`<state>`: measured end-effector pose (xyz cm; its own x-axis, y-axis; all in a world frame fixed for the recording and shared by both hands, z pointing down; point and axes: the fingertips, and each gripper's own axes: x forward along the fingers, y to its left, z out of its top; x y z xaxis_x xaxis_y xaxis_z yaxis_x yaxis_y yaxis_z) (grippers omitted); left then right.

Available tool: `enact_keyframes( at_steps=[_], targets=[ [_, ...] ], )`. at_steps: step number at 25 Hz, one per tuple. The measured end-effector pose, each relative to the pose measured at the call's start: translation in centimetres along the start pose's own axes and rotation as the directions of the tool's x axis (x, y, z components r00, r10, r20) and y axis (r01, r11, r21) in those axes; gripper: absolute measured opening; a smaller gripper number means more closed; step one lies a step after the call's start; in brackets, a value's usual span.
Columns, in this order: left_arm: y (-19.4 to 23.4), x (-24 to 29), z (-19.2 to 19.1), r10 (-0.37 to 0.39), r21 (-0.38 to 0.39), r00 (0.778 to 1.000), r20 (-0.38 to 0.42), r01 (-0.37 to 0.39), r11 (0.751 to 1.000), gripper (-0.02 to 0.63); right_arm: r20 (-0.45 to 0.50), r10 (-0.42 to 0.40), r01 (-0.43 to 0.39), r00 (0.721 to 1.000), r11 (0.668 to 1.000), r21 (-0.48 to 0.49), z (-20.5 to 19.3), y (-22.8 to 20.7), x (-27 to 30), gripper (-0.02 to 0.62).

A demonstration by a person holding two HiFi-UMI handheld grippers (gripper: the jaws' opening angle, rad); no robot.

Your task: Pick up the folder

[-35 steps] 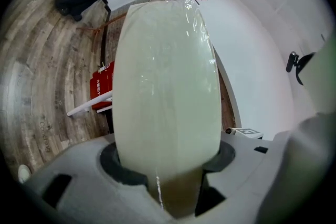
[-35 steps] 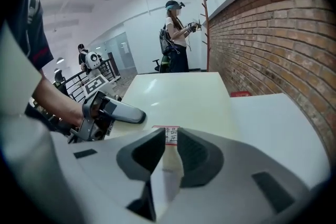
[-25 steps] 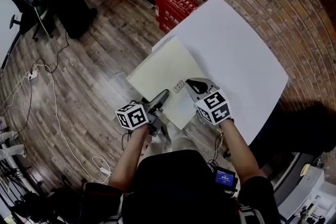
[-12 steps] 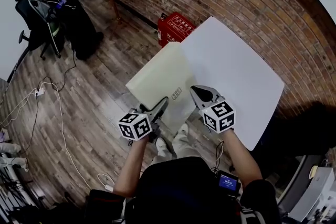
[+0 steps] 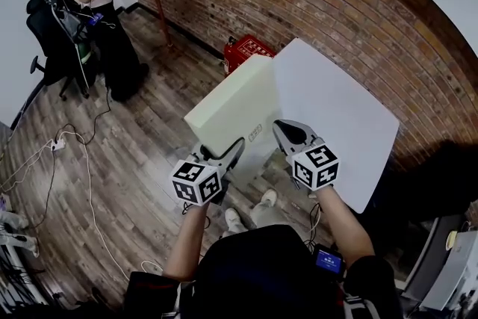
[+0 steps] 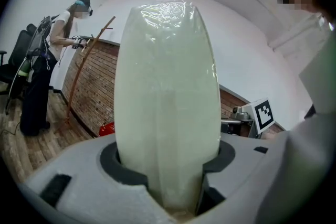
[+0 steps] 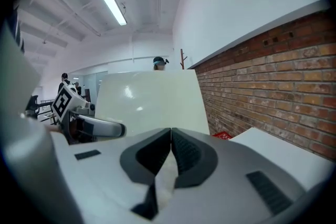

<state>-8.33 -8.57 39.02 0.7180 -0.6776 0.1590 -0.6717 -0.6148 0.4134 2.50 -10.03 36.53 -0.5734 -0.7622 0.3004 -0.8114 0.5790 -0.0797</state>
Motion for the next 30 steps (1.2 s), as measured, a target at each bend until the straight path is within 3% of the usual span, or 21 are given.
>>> enact_keyframes(
  at_steps=[7,13,22,30],
  targets=[
    [-1.0,-0.8,1.2,-0.02,0.021,1.0,0.017,0.02,1.0,0.267,0.04,-0.008,0.009,0.999,1.0,-0.022,1.5,1.4,-1.1,0.031],
    [-2.8,-1.0,3.3,-0.009,0.083,1.0,0.026,0.007,0.997,0.267,0.084,0.003,0.0,0.996,0.999,-0.033,3.5,1.2,-2.4,0.031],
    [-6.8,-1.4,4.4,0.043,0.167,0.999,0.023,-0.046,0.985,0.267,0.147,0.021,-0.015,0.989,0.999,-0.042,5.4,0.6,-6.0,0.029],
    [-11.3,-2.6,4.4,0.051,0.184,0.998,0.039,-0.058,0.981,0.267,0.201,0.053,-0.043,0.978,0.998,-0.055,6.4,1.6,-10.1,0.029]
  ],
)
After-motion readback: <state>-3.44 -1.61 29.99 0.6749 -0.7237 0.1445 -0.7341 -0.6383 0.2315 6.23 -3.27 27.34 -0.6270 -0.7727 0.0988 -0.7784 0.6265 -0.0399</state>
